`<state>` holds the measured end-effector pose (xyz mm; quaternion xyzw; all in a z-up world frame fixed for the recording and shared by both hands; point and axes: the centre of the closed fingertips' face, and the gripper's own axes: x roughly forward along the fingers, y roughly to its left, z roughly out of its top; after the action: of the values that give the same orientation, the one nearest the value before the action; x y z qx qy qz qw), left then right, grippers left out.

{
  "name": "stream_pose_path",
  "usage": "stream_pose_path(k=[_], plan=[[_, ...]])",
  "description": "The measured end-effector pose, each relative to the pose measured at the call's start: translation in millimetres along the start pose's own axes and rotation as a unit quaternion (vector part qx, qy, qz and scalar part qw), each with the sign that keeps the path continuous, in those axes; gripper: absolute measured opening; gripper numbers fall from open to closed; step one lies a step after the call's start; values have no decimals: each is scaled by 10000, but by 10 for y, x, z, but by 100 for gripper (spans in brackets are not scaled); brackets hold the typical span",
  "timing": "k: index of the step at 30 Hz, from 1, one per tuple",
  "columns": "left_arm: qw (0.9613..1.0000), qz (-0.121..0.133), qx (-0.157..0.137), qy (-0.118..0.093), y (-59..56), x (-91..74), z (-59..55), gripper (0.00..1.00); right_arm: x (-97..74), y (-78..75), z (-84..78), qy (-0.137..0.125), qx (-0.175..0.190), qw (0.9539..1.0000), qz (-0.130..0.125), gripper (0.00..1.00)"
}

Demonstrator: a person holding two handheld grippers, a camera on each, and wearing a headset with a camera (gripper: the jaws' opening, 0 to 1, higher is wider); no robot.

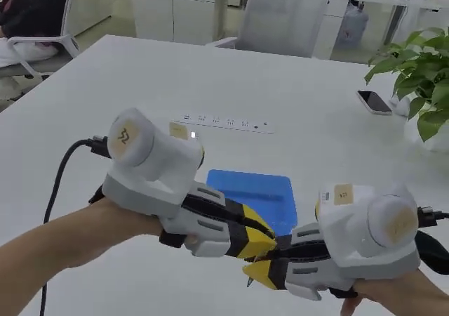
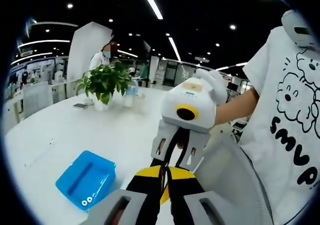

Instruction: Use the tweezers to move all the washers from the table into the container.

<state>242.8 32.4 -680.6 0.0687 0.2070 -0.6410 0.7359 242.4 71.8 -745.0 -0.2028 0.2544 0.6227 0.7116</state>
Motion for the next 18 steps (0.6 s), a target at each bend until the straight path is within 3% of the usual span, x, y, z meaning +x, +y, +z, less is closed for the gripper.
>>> stream_pose_path(k=[4,5,10,14,16,18], plan=[[9997,30,223,40,19,27,-65,0,16,-4,-77,76,32,10000,31,3],[9991,72,391,114,45,31,-102,0,18,-25,-121,129,83,9999,6,3],[9980,147,513,336,111,31,-207,0,27,-71,-229,245,158,9996,-18,4],[9931,253,891,719,149,83,-322,0,56,-143,-353,540,-3,9985,-46,5],[9898,255,967,1015,172,114,-426,0,77,-160,-450,796,-162,9967,-27,5],[9878,275,1060,1109,190,148,-477,0,121,-174,-499,871,-274,9958,-30,5]])
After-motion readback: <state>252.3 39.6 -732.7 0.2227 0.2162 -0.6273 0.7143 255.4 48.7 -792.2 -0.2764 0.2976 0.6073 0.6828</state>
